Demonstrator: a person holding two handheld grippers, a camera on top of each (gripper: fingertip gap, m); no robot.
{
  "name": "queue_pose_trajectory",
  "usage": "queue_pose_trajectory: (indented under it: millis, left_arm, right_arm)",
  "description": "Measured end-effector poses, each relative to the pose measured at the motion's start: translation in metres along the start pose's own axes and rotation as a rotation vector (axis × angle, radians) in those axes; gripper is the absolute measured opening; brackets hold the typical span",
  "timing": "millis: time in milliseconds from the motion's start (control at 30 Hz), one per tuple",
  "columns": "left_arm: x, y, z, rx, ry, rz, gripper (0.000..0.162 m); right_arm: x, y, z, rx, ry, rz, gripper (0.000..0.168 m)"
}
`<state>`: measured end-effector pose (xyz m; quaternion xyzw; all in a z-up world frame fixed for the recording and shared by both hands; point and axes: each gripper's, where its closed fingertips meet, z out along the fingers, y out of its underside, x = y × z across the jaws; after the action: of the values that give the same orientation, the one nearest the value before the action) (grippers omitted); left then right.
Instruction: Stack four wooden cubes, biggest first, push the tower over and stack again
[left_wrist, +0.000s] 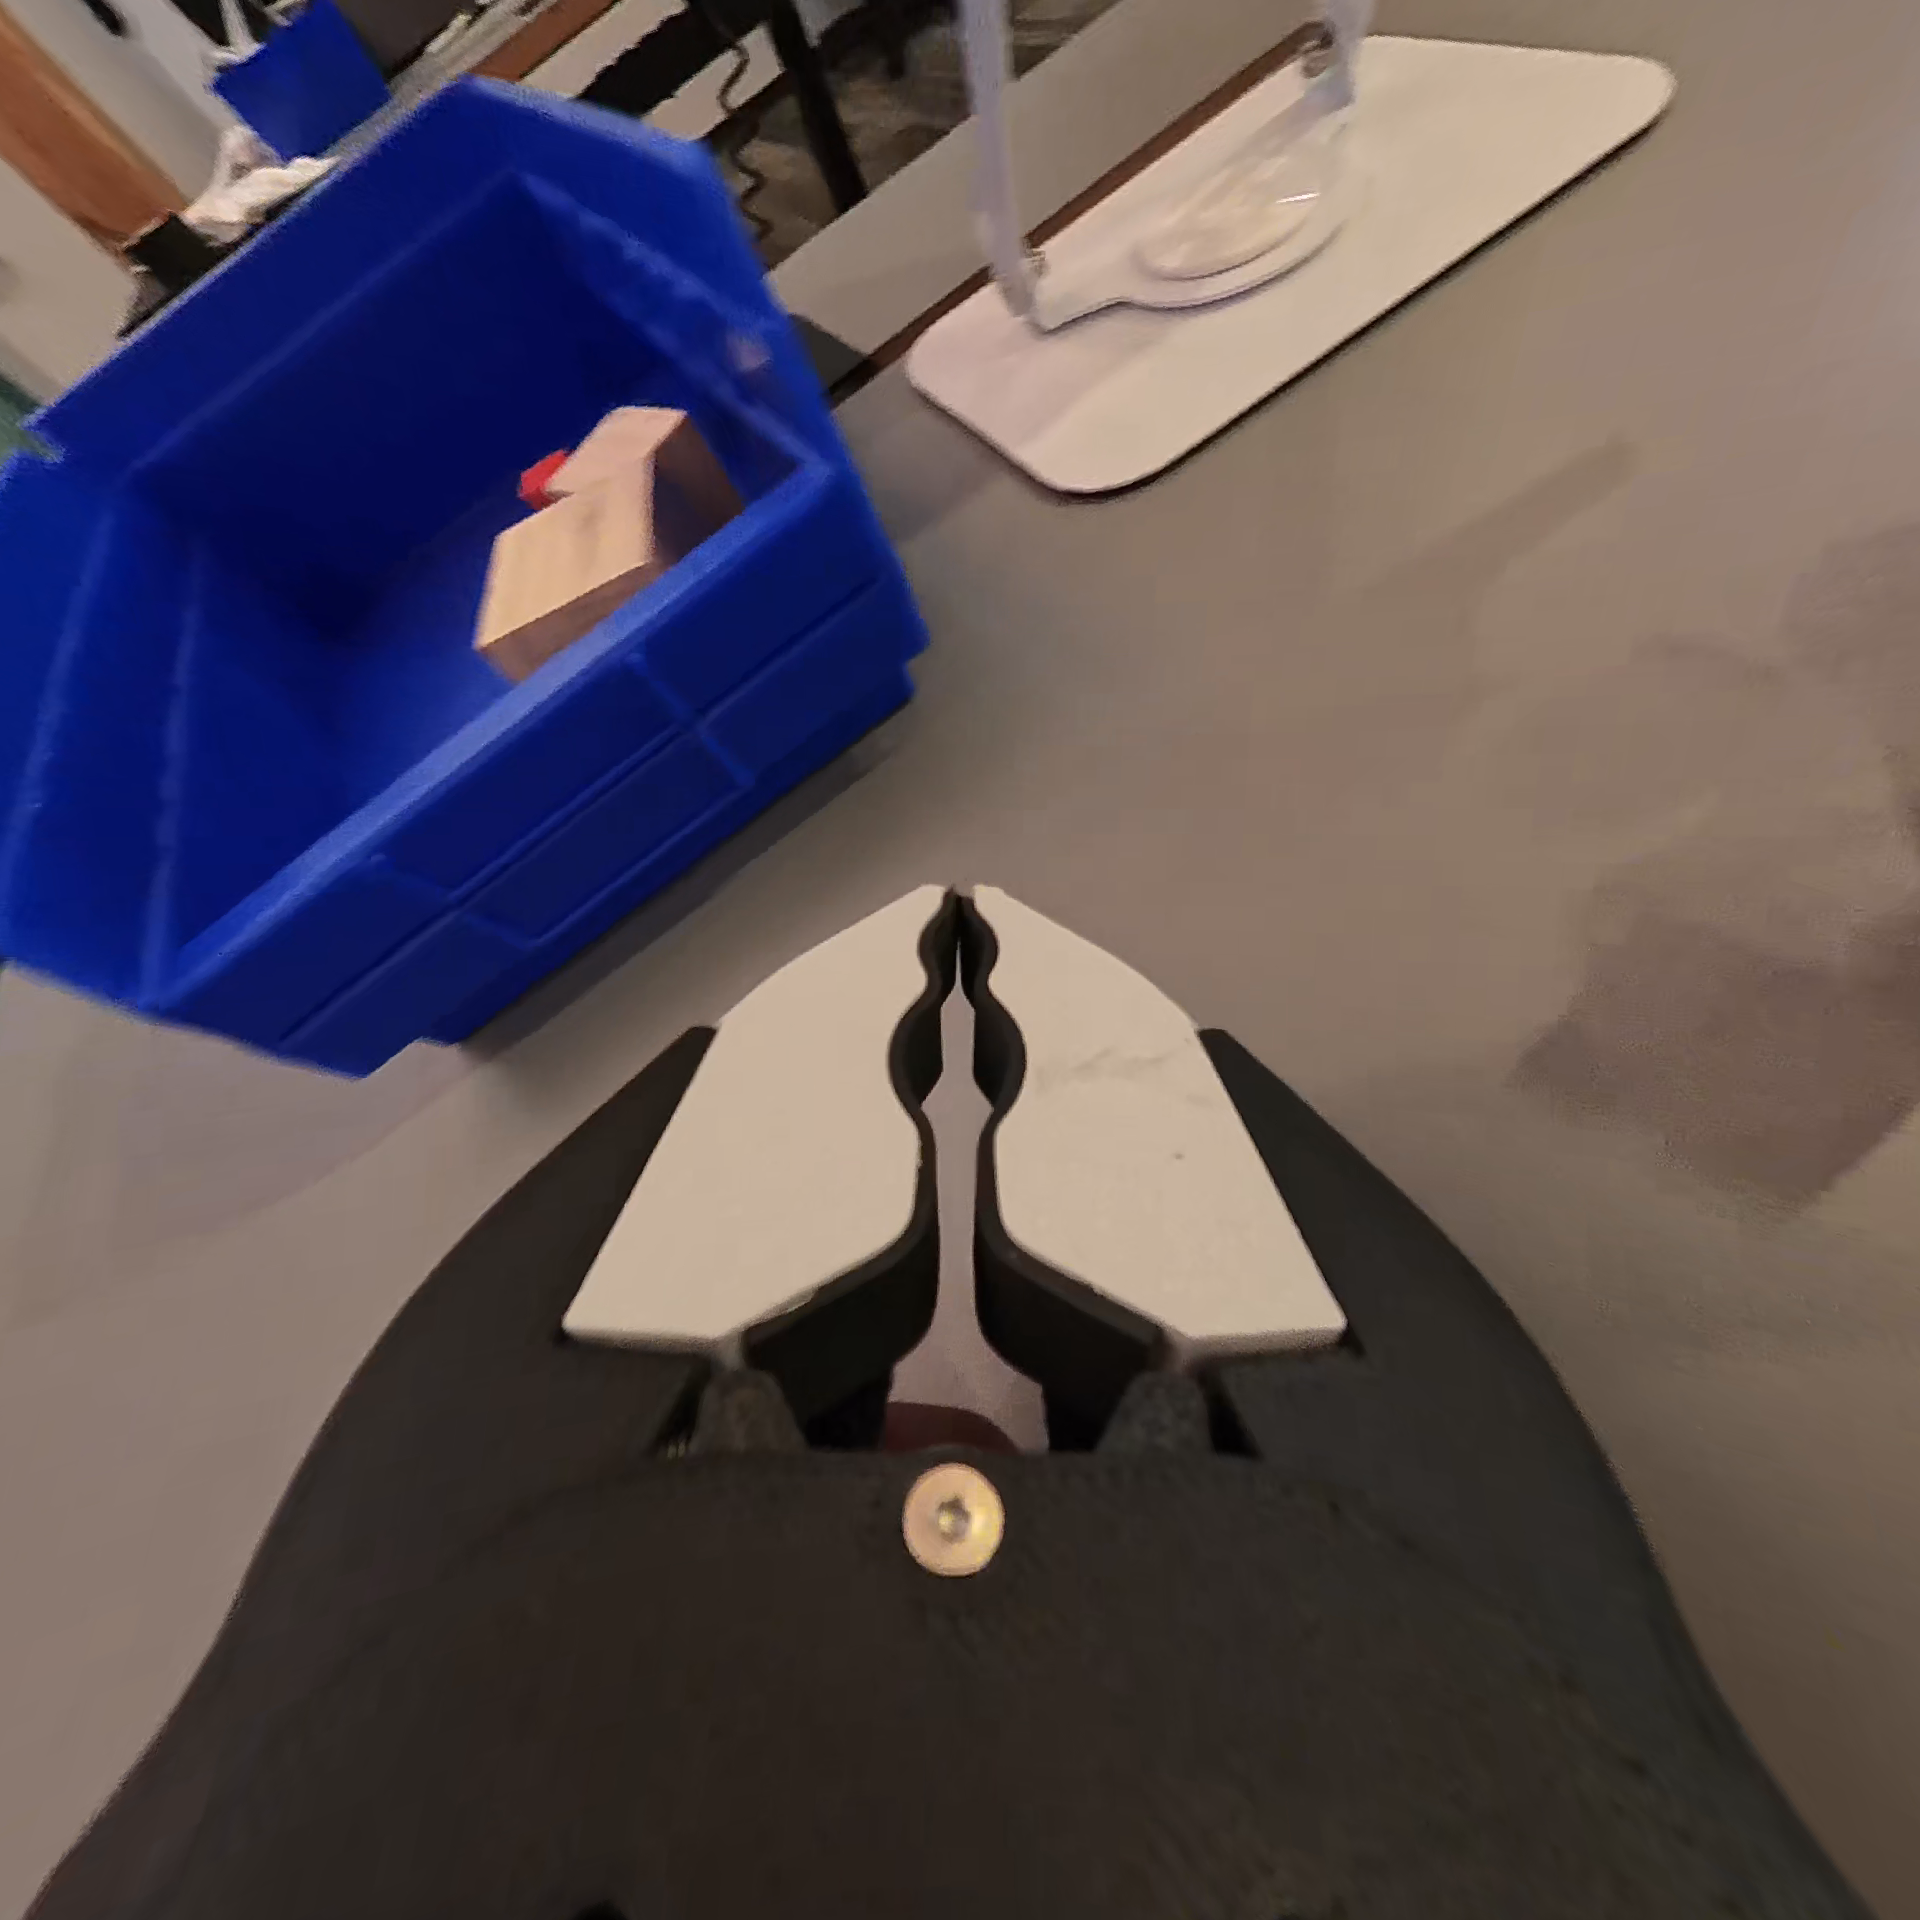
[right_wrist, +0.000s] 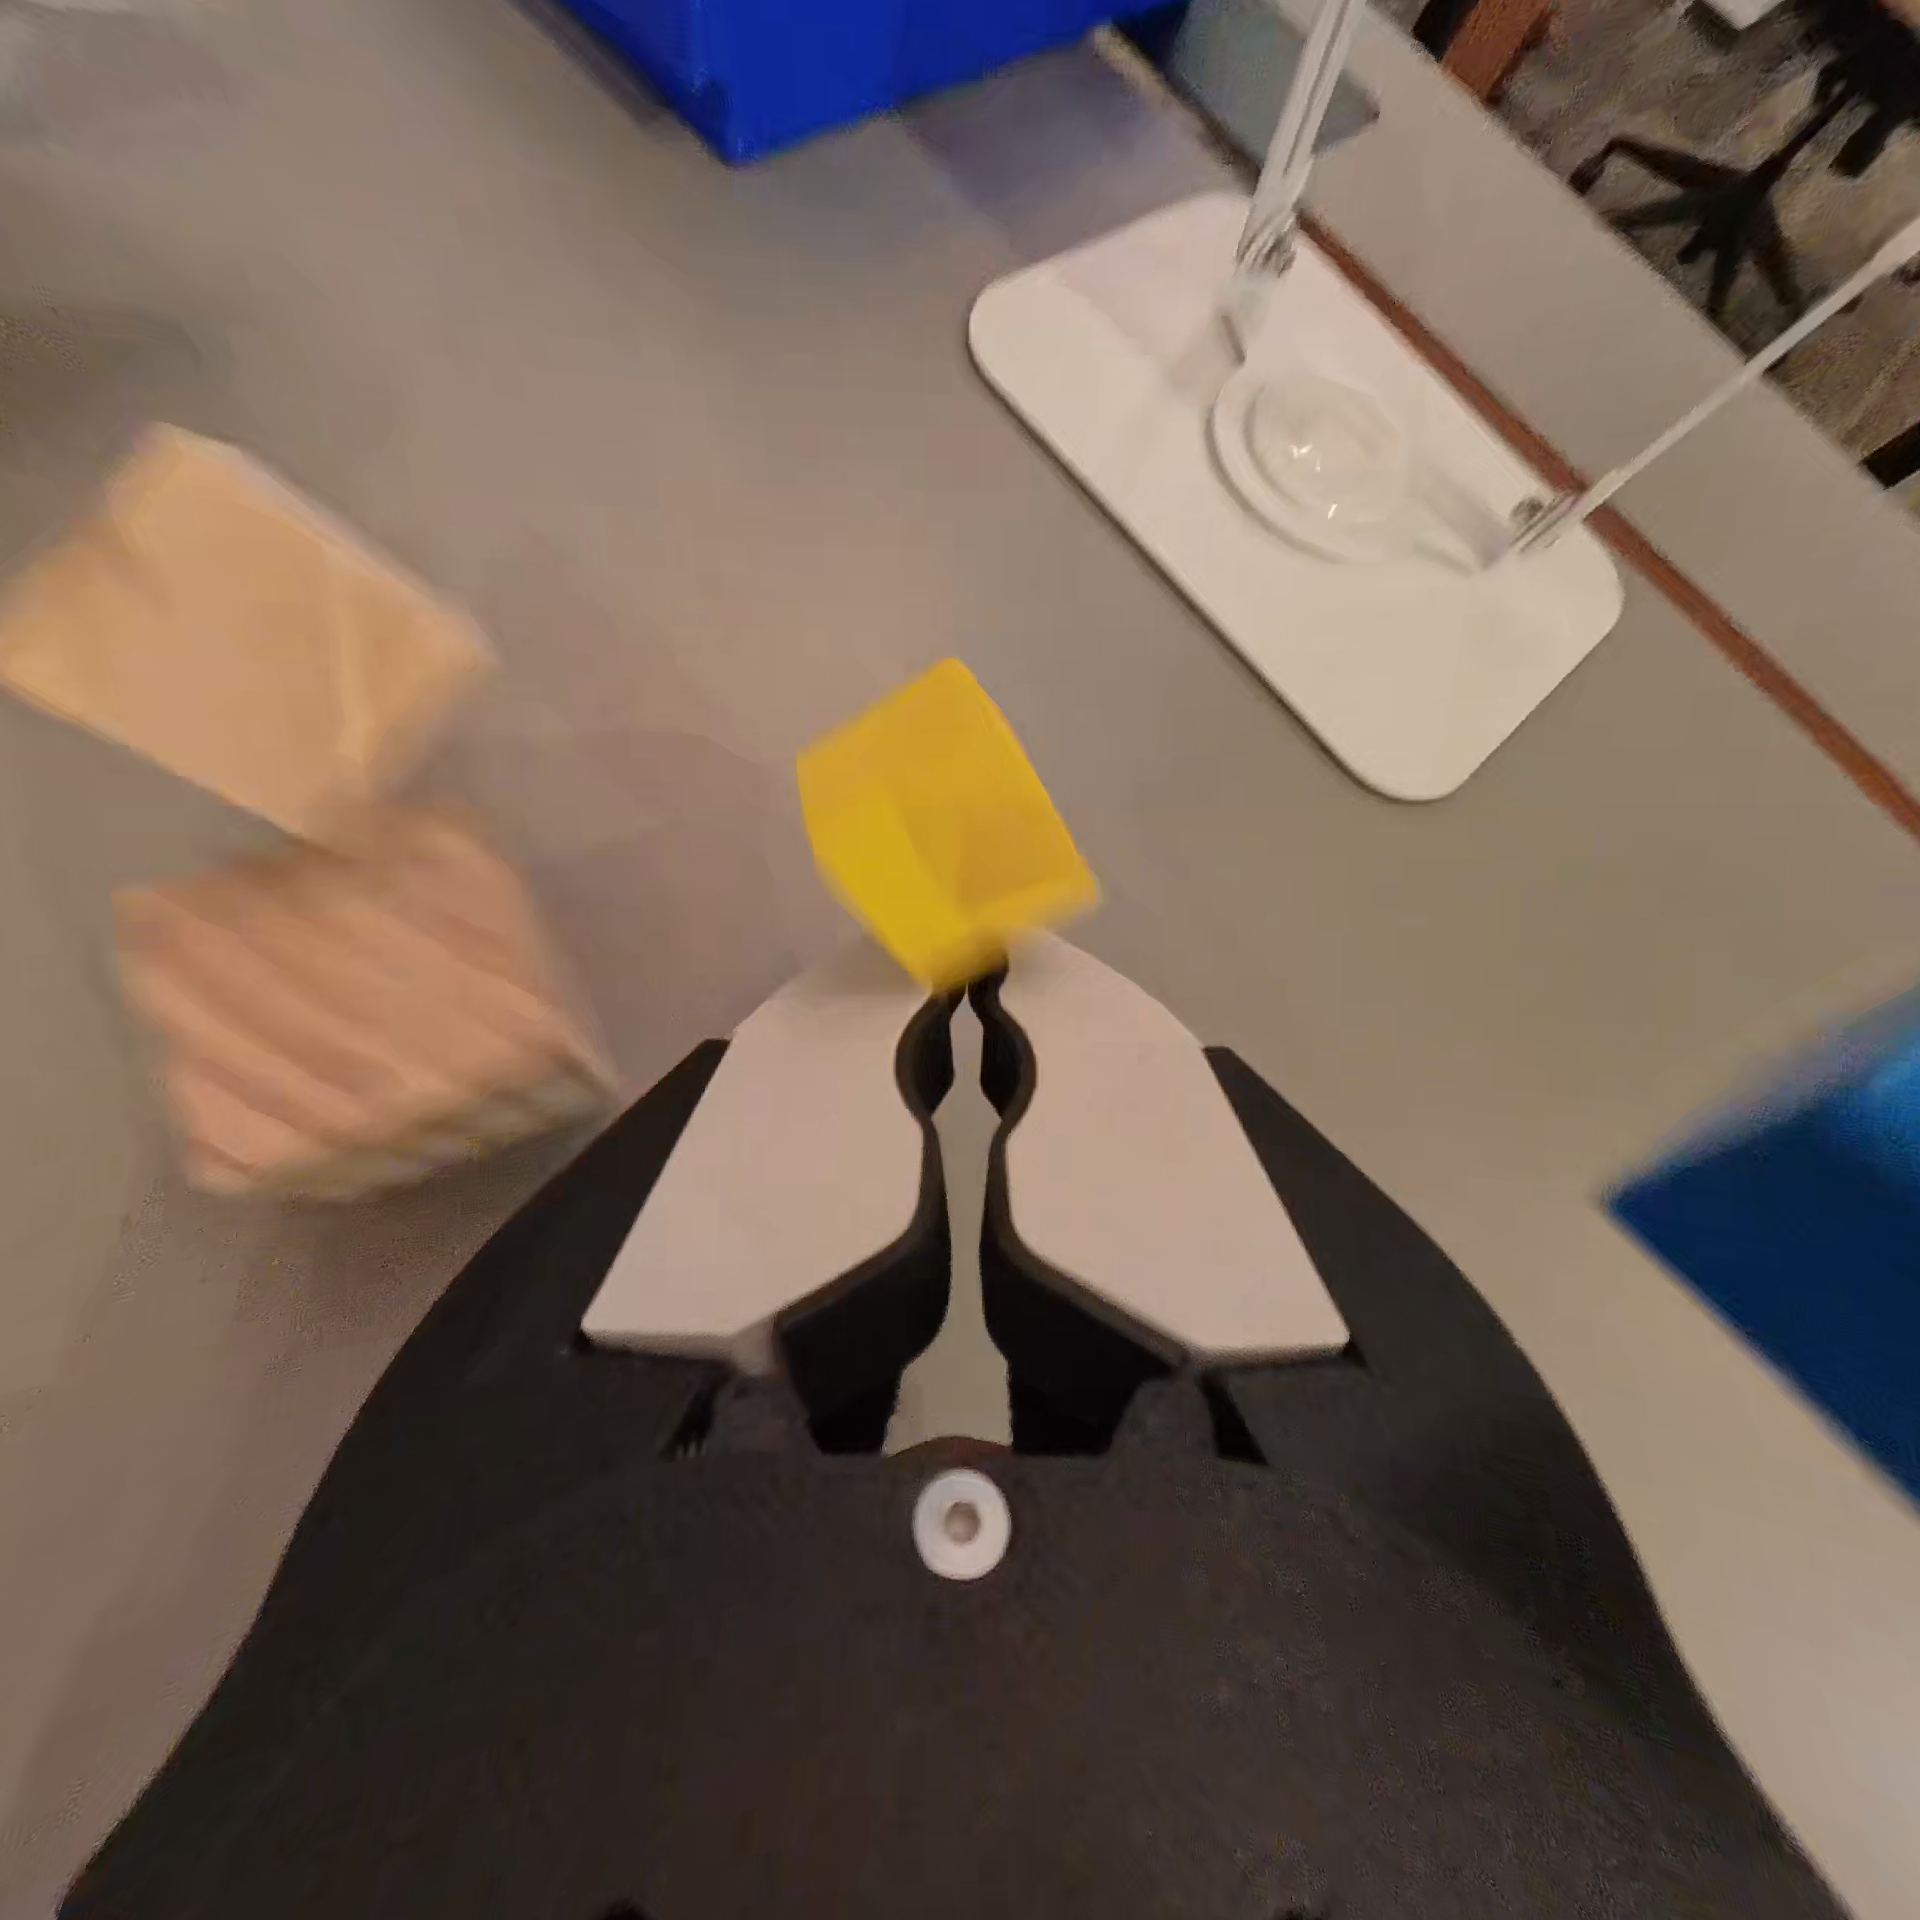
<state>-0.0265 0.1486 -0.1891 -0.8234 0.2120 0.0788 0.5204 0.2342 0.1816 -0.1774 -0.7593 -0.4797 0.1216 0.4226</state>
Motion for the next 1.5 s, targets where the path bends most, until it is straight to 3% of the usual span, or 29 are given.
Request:
queue_pose_trajectory:
  millis: [100, 300, 400, 733, 967, 1133, 1300, 1400, 1500]
  left_arm:
    - [-0.037, 0.017, -0.021, 0.016, -0.084, -0.074, 0.0]
    - [-0.101, 0.056, -0.055, 0.06, -0.186, -0.271, 0.0]
    - [-0.112, 0.054, -0.063, 0.126, -0.187, -0.362, 0.0]
    - [-0.119, 0.058, -0.082, 0.17, -0.148, -0.328, 0.0]
    - [-0.099, 0.067, -0.112, 0.148, -0.002, -0.272, 0.029]
    - [-0.059, 0.089, -0.126, 0.004, 0.177, -0.273, 0.078]
    - [-0.04, 0.112, -0.11, -0.143, 0.189, -0.21, 0.07]
    - [-0.032, 0.114, -0.102, -0.195, 0.218, -0.198, 0.046]
    - [-0.031, 0.113, -0.1, -0.194, 0.222, -0.176, 0.045]
  right_arm:
    - [0.019, 0.002, -0.012, 0.018, 0.001, 0.05, 0.0]
    - [0.028, 0.051, -0.022, -0.005, -0.03, 0.075, 0.0]
    - [0.03, 0.062, -0.024, 0.024, -0.078, 0.137, 0.0]
    - [0.043, 0.078, -0.025, 0.026, -0.113, 0.125, 0.0]
    - [0.046, 0.084, -0.024, 0.026, -0.146, 0.142, 0.0]
    - [0.042, 0.085, -0.023, 0.026, -0.172, 0.147, 0.0]
    - [0.038, 0.085, -0.021, 0.017, -0.186, 0.132, 0.0]
    - [0.033, 0.082, -0.022, 0.026, -0.196, 0.12, 0.0]
    - [0.028, 0.081, -0.022, 0.024, -0.212, 0.11, 0.0]
